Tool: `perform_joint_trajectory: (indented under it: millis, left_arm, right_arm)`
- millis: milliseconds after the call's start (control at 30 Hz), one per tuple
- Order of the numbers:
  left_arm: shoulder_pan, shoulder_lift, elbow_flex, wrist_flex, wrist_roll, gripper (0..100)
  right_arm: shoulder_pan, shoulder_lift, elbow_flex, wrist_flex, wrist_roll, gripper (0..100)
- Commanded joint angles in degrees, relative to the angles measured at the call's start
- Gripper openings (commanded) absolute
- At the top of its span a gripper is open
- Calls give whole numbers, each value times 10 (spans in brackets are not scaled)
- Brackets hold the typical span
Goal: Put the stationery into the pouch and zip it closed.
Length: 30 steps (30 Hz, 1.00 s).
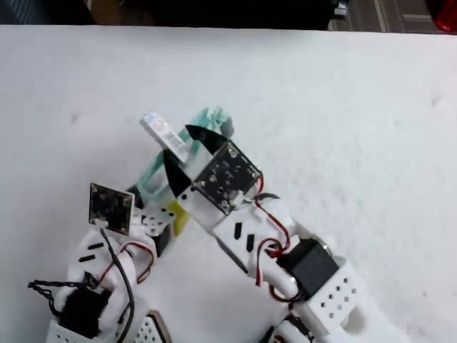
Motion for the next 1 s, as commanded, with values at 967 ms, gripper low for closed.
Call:
perform_joint_trajectory:
  millis: [967]
  left_arm:
    - [-3,0,1,-14,-4,233]
  right_arm:
    - [42,50,-383,430,149,17]
